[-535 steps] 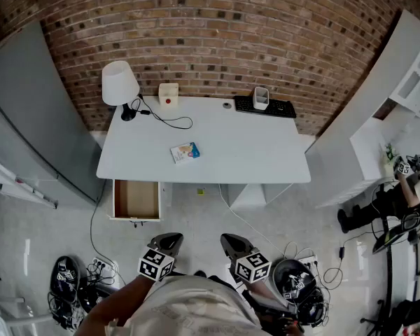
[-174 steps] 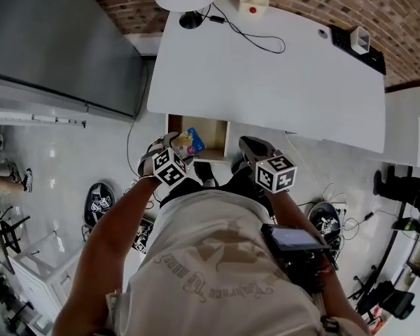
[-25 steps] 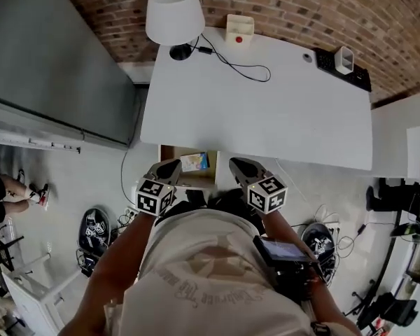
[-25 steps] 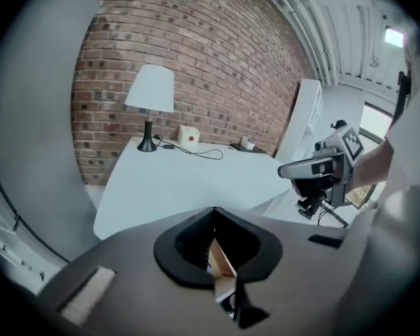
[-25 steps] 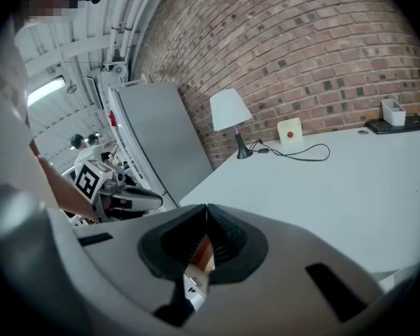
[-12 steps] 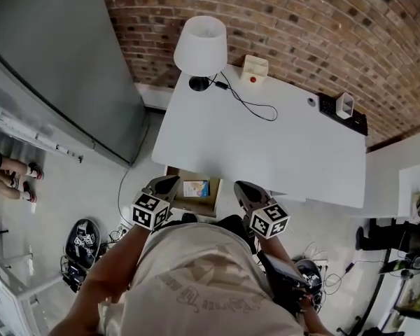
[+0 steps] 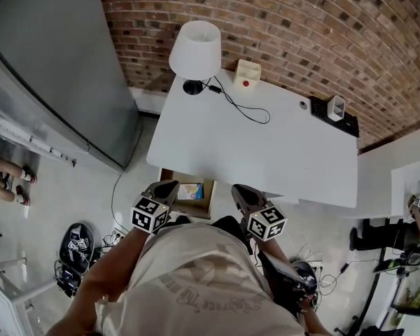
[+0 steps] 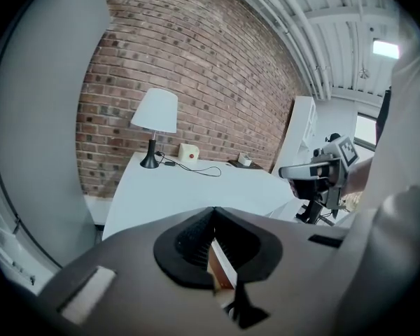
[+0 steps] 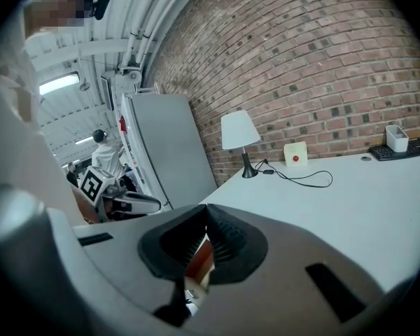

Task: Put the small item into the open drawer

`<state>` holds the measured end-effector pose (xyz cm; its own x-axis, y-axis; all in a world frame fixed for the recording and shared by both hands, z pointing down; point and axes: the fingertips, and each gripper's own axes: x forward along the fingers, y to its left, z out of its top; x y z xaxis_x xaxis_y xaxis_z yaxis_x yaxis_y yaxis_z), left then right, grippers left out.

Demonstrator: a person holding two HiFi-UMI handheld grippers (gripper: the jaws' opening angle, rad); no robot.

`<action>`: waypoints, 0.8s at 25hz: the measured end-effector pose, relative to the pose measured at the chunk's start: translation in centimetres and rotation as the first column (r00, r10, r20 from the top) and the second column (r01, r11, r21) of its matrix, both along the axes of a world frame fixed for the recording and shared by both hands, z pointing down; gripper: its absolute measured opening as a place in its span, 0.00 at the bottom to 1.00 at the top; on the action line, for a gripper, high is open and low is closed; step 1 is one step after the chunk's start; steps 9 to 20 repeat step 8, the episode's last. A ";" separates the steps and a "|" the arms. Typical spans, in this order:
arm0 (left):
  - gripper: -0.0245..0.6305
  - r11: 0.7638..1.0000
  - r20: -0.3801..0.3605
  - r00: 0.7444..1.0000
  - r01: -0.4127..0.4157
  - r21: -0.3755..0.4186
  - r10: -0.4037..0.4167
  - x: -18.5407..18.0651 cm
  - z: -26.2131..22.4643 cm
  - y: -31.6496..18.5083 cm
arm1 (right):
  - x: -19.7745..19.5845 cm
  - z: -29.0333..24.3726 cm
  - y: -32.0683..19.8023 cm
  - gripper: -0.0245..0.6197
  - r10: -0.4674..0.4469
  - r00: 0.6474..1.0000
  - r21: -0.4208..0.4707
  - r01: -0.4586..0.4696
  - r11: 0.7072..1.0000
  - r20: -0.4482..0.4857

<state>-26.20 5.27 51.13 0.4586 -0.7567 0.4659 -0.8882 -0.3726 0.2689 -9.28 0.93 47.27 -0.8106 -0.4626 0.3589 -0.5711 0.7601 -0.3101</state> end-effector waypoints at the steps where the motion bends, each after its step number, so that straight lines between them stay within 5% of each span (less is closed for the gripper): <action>1: 0.05 1.000 0.002 1.000 -0.003 0.001 0.003 0.2 0.1 0.0 | 0.2 0.2 0.1 0.05 0.001 1.000 -0.002 -0.001 1.000 -0.005; 20: 0.05 1.000 0.001 1.000 -0.022 0.000 0.022 0.6 1.3 0.5 | 0.3 1.2 0.1 0.05 0.008 1.000 -0.004 -0.009 1.000 -0.023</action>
